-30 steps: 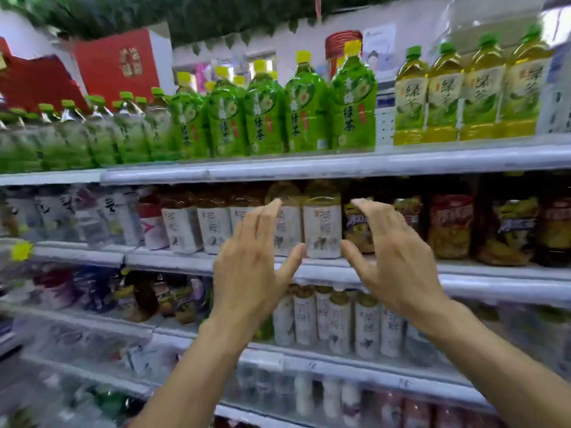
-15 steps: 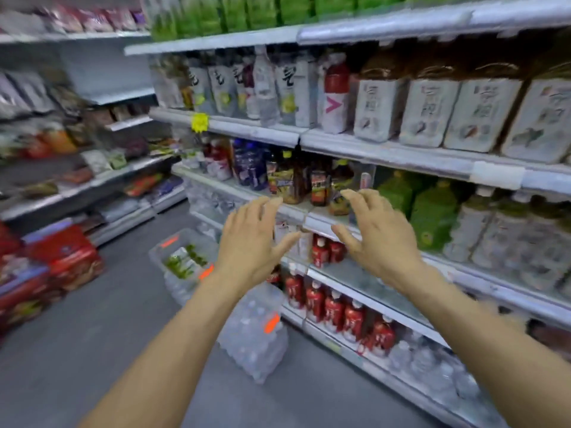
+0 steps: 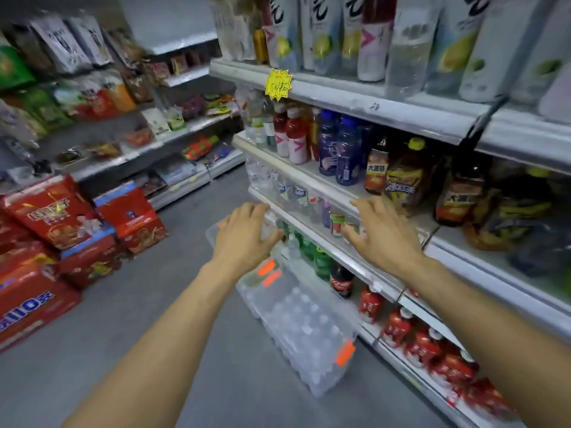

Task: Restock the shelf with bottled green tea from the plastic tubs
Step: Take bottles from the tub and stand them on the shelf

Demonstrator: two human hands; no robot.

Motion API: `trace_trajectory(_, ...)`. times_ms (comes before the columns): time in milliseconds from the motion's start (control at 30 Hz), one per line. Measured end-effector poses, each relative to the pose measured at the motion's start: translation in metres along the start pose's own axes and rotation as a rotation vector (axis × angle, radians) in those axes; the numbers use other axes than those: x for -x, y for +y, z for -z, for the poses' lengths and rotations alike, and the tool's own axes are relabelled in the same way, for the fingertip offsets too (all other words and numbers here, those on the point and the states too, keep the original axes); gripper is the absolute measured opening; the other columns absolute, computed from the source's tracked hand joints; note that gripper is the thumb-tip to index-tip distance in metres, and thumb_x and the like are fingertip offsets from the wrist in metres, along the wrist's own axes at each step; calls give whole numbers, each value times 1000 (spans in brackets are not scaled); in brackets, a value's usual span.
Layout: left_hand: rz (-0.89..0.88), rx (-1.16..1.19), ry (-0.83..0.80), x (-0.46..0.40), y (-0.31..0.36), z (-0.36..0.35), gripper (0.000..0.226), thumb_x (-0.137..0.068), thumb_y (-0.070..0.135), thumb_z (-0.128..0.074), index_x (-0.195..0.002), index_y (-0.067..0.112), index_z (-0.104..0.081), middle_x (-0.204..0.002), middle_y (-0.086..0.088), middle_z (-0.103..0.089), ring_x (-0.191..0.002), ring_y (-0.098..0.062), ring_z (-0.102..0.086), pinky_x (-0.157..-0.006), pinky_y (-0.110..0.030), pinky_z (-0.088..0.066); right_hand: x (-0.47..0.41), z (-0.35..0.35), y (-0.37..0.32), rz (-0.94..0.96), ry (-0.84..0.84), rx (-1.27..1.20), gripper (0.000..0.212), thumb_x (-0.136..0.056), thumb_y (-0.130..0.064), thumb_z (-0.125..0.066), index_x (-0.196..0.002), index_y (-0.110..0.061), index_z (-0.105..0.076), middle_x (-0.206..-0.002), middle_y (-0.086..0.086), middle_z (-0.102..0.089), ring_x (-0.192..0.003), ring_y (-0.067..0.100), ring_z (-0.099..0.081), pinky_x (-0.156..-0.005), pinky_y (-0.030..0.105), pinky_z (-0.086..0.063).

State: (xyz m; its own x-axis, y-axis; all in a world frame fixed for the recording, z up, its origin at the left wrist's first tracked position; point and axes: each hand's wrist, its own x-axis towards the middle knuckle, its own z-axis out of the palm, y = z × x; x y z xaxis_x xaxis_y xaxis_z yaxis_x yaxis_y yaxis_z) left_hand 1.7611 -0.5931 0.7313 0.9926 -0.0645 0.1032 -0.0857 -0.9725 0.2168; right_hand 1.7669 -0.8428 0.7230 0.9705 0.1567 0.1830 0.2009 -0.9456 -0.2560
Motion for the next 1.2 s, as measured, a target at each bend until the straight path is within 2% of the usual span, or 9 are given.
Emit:
trace_trajectory(167,151,89,-85,-62,-72,-23,57,-98,47,-56,-146,18,-45,-145,-7,-47,-131,-30,-47,-100,-43,-45,-74,-53,-15,-13,-162,-49,49,-96,-47,-50,-137,-20,-43,-135,9,-47,-123,30,-45,-90,40,-42)
trace_trajectory(267,225,125,-156,-86,-116,-46,58,-97,50,-56,-146,22,-44,-145,-6,-46,-129,-29,-49,-101,-46,-46,-107,-85,-24,-51,-218,-73,51,-97,-47,-50,-139,-19,-43,-137,9,-47,-125,29,-46,-91,39,-43)
trace_trajectory(533,236,188,-349,-179,-236,-128,58,-99,46,-54,-147,16,-43,-145,-11,-43,-131,-32,-47,-108,-42,-39,-196,-210,-73,-158,-335,-182,50,-97,-44,-51,-137,-15,-44,-138,12,-48,-127,31,-47,-95,42,-45)
trace_trajectory(600,228,207,-404,-217,-275,-150,58,-99,45,-54,-147,16,-43,-146,-11,-42,-131,-31,-47,-108,-39,-36,-224,-250,-90,-235,-356,-198,50,-97,-42,-52,-139,-17,-42,-138,11,-48,-127,30,-46,-92,40,-44)
trace_trajectory(733,210,248,-531,-296,-355,-201,60,-99,48,-54,-148,17,-43,-152,-11,-40,-134,-30,-47,-109,-36,-35,-272,-339,-131,-442,-432,-278,55,-97,-38,-55,-145,-15,-38,-142,11,-48,-130,28,-47,-97,39,-42)
trace_trajectory(867,180,262,-689,-351,-429,-262,63,-98,53,-53,-149,17,-43,-149,-10,-46,-128,-31,-54,-104,-33,-39,-312,-441,-173,-597,-552,-345,50,-96,-34,-58,-137,-8,-44,-128,15,-57,-121,32,-56,-94,40,-47)
trace_trajectory(1000,256,261,-817,-393,-491,-336,61,-99,39,-59,-151,15,-38,-150,-15,-43,-135,-31,-47,-107,-33,-37,-347,-542,-195,-804,-696,-436,52,-97,-33,-56,-139,-7,-41,-135,16,-56,-125,30,-54,-96,36,-44)
trace_trajectory(1100,276,261,-837,-415,-518,-390,60,-96,35,-64,-146,12,-43,-146,-15,-45,-129,-34,-51,-105,-37,-43,-358,-610,-198,-968,-789,-468,54,-97,-35,-56,-136,-2,-41,-135,22,-55,-125,35,-54,-95,35,-44)
trace_trajectory(1200,319,260,-808,-432,-540,-453,63,-90,30,-70,-142,6,-43,-141,-18,-45,-128,-38,-51,-105,-45,-44,-362,-673,-192,-1185,-781,-514,59,-94,-34,-60,-137,1,-40,-134,24,-55,-123,40,-55,-97,41,-48)
